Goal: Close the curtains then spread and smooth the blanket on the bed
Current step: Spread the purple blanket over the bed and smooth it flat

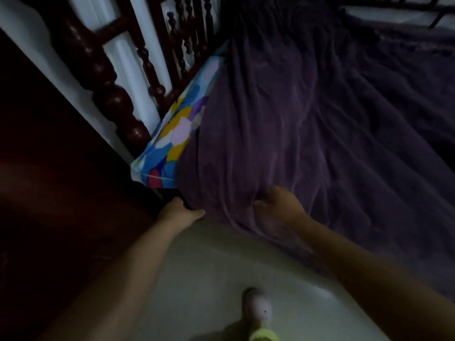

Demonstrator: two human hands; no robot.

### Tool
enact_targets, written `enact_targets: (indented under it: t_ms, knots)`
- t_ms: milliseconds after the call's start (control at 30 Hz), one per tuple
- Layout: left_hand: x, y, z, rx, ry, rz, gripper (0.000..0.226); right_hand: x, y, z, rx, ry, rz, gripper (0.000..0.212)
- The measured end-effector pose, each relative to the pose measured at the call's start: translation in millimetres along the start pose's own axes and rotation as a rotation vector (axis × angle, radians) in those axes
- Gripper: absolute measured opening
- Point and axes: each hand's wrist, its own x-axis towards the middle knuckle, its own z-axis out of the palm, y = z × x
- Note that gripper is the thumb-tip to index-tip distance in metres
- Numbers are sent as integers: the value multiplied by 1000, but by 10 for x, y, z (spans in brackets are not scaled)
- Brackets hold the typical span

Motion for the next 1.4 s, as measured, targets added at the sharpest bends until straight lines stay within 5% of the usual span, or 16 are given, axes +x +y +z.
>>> enact_targets:
  t_ms: [67, 200, 367, 467, 667, 1000, 1167, 1300, 1400]
  knots:
    - [183, 221, 9, -125, -3, 53, 80, 168, -2, -65, -2, 87, 46, 53]
    - [595, 511, 35, -123, 8, 11, 124, 436, -44, -61, -264, -16, -24, 73]
    - [842, 530, 202, -24, 150, -99, 141, 729, -62, 107, -515, -47, -159, 57]
    - [842, 361, 267, -117, 258, -48, 129, 802, -39, 151, -557, -77, -278, 40]
    - [530, 474, 18, -615, 15, 243, 59, 571, -24, -60, -280, 44, -351, 34]
    - [258, 832, -1758, -804, 122, 471, 37, 262, -1445, -662, -103, 271, -471, 34]
    - [664, 536, -1879, -585, 211, 314, 39, 524, -1749, -124, -166, 127, -347, 32]
    - [938, 150, -1484, 187, 161, 39, 55, 572, -1466, 533, -296, -297, -124, 31]
    - [888, 93, -1285, 525, 124, 88, 48, 536, -1325, 747, -349, -418, -113, 36]
